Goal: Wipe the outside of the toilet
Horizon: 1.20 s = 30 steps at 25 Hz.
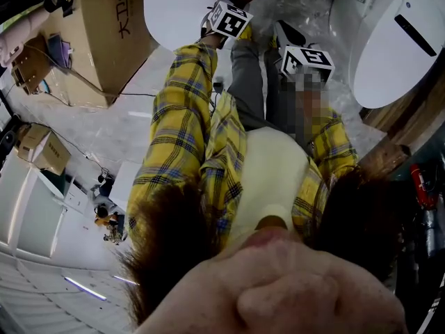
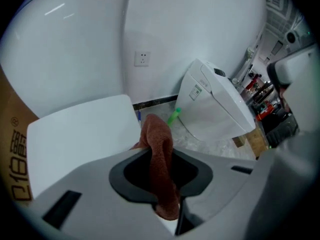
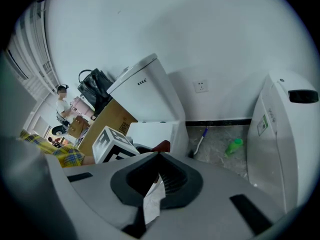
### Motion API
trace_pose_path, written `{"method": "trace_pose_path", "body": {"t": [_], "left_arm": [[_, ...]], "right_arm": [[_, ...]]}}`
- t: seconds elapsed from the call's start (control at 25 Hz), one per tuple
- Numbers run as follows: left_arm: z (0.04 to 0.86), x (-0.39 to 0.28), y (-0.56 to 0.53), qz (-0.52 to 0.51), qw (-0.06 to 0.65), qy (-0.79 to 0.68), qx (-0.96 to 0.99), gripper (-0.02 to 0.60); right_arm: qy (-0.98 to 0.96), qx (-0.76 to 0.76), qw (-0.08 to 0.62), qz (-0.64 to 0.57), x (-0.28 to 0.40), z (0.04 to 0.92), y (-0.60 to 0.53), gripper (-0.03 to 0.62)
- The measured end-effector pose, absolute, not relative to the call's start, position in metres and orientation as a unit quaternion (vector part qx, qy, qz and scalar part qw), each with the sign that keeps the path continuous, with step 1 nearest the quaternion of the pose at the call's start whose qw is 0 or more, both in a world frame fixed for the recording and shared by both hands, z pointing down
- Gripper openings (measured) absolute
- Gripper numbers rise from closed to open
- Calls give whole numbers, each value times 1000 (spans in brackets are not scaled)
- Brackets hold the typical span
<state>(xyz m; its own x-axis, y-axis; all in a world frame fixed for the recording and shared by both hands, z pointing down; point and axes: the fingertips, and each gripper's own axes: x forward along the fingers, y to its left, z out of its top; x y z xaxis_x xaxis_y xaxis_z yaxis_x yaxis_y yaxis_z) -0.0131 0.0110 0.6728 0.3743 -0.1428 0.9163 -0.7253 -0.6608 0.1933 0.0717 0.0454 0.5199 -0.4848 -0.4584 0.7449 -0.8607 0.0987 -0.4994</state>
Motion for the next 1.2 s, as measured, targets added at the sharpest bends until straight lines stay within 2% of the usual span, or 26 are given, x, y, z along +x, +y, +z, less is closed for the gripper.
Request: {"method": "trace_pose_path", "body": {"t": [0.2, 0.4, 0.64, 0.84, 1.04, 1.2], "left_arm": [[643, -16, 20, 419, 326, -283, 799, 83], [605, -44, 10, 342, 354, -350, 797, 83], [565, -99, 1, 298, 333, -405, 798, 83], [546, -162, 2, 316, 294, -452, 781, 83], [557, -228, 9, 383, 268, -493, 733, 83], [576, -255, 12, 437, 258, -490, 709, 83]], "right_arm": [[-720, 453, 213, 481, 63, 518, 48, 25], [-723, 447, 221, 479, 55, 517, 50, 25], [-735, 423, 228, 478, 27, 517, 52, 25], [-744, 405, 237, 476, 7, 517, 52, 25], [-749, 394, 247, 471, -7, 520, 53, 25], [-750, 389, 255, 470, -11, 522, 54, 25]]}}
